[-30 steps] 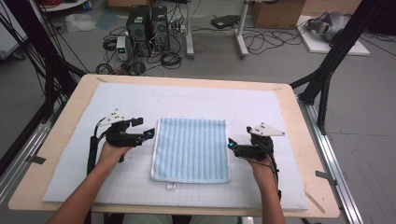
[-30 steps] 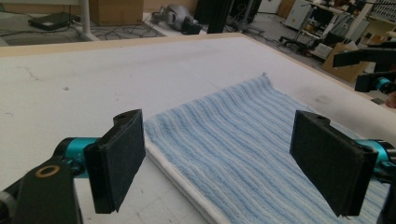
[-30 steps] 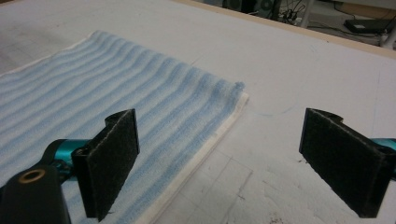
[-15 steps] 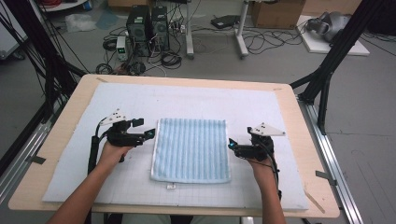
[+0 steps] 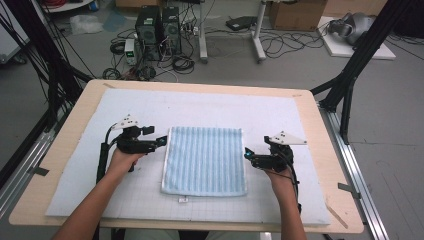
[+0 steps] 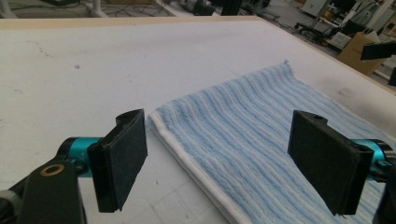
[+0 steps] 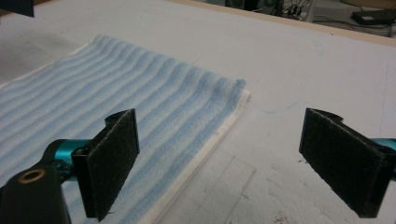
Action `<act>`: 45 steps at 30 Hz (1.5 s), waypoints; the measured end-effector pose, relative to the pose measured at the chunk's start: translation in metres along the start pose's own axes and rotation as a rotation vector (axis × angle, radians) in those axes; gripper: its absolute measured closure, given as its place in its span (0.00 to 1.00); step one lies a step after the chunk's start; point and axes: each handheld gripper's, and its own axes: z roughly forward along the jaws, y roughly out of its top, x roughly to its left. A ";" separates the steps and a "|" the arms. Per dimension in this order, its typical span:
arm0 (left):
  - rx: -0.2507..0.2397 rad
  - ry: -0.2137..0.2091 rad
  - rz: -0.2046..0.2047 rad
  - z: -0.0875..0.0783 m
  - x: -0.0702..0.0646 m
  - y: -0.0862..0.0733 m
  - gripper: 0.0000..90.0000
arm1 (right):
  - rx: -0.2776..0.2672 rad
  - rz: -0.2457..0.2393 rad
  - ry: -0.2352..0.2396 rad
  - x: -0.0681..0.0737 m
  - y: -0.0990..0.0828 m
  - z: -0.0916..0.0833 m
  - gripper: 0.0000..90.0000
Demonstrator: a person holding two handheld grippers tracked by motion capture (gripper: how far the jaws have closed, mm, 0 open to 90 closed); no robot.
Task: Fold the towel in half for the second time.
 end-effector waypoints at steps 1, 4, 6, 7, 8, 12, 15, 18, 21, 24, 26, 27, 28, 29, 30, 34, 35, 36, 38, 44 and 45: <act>0.007 0.006 0.002 0.002 0.001 0.002 0.22 | -0.001 0.003 0.003 0.000 0.000 0.000 0.13; 0.024 0.042 0.004 0.012 0.005 0.009 0.23 | 0.004 0.006 0.007 0.000 0.000 0.001 0.13; 0.047 0.059 -0.002 0.020 0.009 0.013 0.25 | 0.006 0.006 0.009 0.001 0.000 0.002 0.13; 0.062 0.064 -0.005 0.025 0.012 0.015 0.25 | 0.008 0.006 0.010 0.001 0.000 0.002 0.13; 0.078 0.076 -0.004 0.030 0.014 0.016 0.26 | 0.009 0.006 0.014 0.001 0.000 0.003 0.13; 0.155 0.107 0.014 0.049 0.021 0.016 0.30 | 0.020 0.007 0.017 0.002 -0.001 0.004 0.13; 0.177 0.119 0.029 0.059 0.025 0.016 0.33 | 0.023 0.005 0.018 0.001 -0.001 0.005 0.13; 0.209 0.116 0.044 0.067 0.026 0.015 0.35 | 0.029 0.010 0.016 0.001 -0.002 0.006 0.13; 0.237 0.104 0.063 0.073 0.025 0.015 0.37 | 0.036 0.011 0.018 0.001 -0.002 0.006 0.13; 0.264 0.086 0.092 0.078 0.020 0.013 0.46 | 0.041 0.011 0.021 0.001 -0.002 0.008 0.13; 0.290 0.087 0.105 0.082 0.019 0.011 0.51 | 0.043 0.010 0.018 0.002 -0.003 0.008 0.13; 0.291 0.088 0.113 0.083 0.018 0.010 0.55 | 0.045 0.012 0.019 0.002 -0.003 0.008 0.13; 0.292 0.092 0.115 0.083 0.017 0.010 0.56 | 0.045 0.009 0.021 0.002 -0.003 0.008 0.13; 0.289 0.087 0.111 0.083 0.018 0.011 0.59 | 0.047 0.011 0.021 0.002 -0.003 0.008 0.13; 0.289 0.086 0.112 0.083 0.018 0.010 0.64 | 0.047 0.011 0.020 0.002 -0.003 0.009 0.13; 0.290 0.069 0.119 0.082 0.018 0.011 0.74 | 0.054 0.017 0.025 0.002 -0.004 0.010 0.13; 0.290 0.071 0.125 0.081 0.018 0.011 0.77 | 0.056 0.019 0.026 0.002 -0.004 0.010 0.13; 0.289 0.071 0.126 0.081 0.018 0.011 0.80 | 0.057 0.017 0.024 0.002 -0.004 0.011 0.13; 0.284 0.063 0.122 0.080 0.018 0.011 0.87 | 0.062 0.019 0.026 0.002 -0.004 0.011 0.13; 0.266 0.046 0.115 0.076 0.018 0.013 0.95 | 0.067 0.018 0.018 0.003 -0.004 0.014 0.13; 0.263 0.042 0.113 0.075 0.018 0.014 0.95 | 0.069 0.017 0.018 0.003 -0.004 0.015 0.13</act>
